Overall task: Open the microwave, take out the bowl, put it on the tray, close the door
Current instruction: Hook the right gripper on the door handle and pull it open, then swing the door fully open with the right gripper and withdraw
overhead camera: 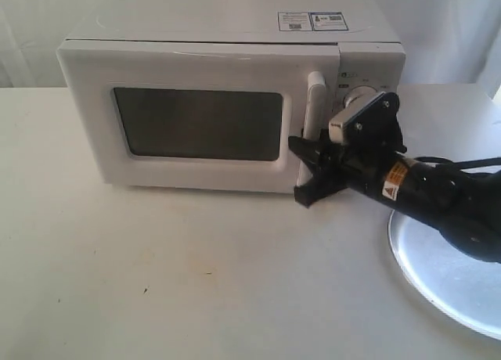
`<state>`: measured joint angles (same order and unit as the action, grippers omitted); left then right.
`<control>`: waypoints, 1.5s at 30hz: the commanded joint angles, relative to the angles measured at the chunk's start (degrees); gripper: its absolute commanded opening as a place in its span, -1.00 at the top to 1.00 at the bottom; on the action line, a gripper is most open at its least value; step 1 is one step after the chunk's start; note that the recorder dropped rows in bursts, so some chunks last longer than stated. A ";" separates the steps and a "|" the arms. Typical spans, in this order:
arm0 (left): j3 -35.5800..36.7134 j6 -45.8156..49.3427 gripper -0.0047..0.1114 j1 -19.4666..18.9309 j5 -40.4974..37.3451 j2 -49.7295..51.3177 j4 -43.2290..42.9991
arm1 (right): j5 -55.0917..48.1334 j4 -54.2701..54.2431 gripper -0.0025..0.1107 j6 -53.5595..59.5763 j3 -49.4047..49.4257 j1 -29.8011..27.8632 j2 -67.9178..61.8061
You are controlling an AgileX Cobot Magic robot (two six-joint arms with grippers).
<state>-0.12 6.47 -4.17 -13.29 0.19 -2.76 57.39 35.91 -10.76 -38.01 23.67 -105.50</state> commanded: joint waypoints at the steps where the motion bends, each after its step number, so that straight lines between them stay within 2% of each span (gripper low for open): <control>1: 0.12 -0.24 0.92 0.23 0.00 -0.19 0.20 | 1.25 17.97 0.96 3.06 5.54 2.62 5.75; 6: 0.12 -0.24 0.92 0.23 0.00 -0.19 0.20 | -2.52 13.22 0.95 3.06 10.35 2.62 12.41; 8: 0.12 -0.24 0.92 0.23 0.00 -0.19 0.20 | -6.23 11.75 0.89 3.06 11.43 2.62 14.76; 10: 0.12 -0.24 0.92 0.23 0.00 -0.19 0.20 | -10.88 11.90 0.73 2.93 12.21 2.62 16.78; 14: 0.12 -0.24 0.92 0.23 0.00 -0.19 0.20 | -18.24 13.16 0.16 -3.38 14.03 2.62 20.60; 16: 0.12 -0.24 0.92 0.23 0.00 -0.19 0.20 | -21.82 15.51 -0.01 -8.79 15.49 2.62 22.72; 18: 0.12 -0.24 0.92 0.23 0.00 -0.19 0.20 | -24.10 20.90 0.03 -14.87 16.90 2.62 24.89; 20: 0.12 -0.24 0.92 0.23 0.00 -0.19 0.20 | -21.02 34.82 0.18 -22.78 17.73 2.62 26.98; 22: 0.12 -0.24 0.92 0.23 0.00 -0.19 0.20 | -15.08 49.51 0.41 -29.16 17.97 2.62 29.30; 24: 0.12 -0.24 0.92 0.23 0.00 -0.19 0.20 | -14.12 53.62 0.65 -30.15 17.97 2.62 31.64; 26: 0.12 -0.24 0.92 0.23 0.00 -0.19 0.20 | -20.60 48.06 0.89 -30.26 17.97 2.62 34.32; 27: 0.12 -0.24 0.92 0.23 0.00 -0.19 0.20 | -26.43 41.61 0.95 -29.85 17.97 2.62 35.63; 29: 0.12 -0.24 0.92 0.23 0.00 -0.19 0.20 | -37.43 26.58 0.96 -22.97 16.67 2.62 37.41; 31: 0.12 -0.24 0.92 0.23 0.00 -0.19 0.20 | -44.43 9.98 0.96 -8.29 13.90 2.62 37.98; 34: 0.12 -0.24 0.92 0.23 0.00 -0.19 0.20 | -40.47 -9.21 0.96 11.50 9.67 2.50 36.90; 36: 0.12 -0.24 0.92 0.23 0.00 -0.19 0.20 | -33.38 -17.39 0.96 16.84 7.14 2.50 34.65; 38: 0.12 -0.24 0.92 0.23 0.00 -0.19 0.20 | -27.15 -18.94 0.96 15.72 4.01 2.61 30.95; 39: 0.12 -0.24 0.92 0.23 0.00 -0.19 0.20 | -27.42 -17.77 0.96 13.78 3.04 2.61 29.72; 41: 0.12 -0.24 0.92 0.23 0.00 -0.19 0.20 | -32.68 -8.04 0.96 9.27 2.03 2.61 27.43; 43: 0.12 -0.24 0.92 0.23 0.00 -0.19 0.20 | -40.28 7.97 0.96 5.28 2.37 2.61 27.14; 44: 0.12 -0.24 0.92 0.23 0.00 -0.19 0.20 | -40.46 17.56 0.96 -2.01 3.04 2.61 27.14; 45: 0.12 -0.24 0.92 0.23 0.00 -0.19 0.20 | -37.82 21.34 0.96 -5.94 3.50 2.61 27.14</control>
<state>-0.12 6.47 -4.17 -13.29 0.19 -2.76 18.15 44.97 -8.06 -35.33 26.31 -78.28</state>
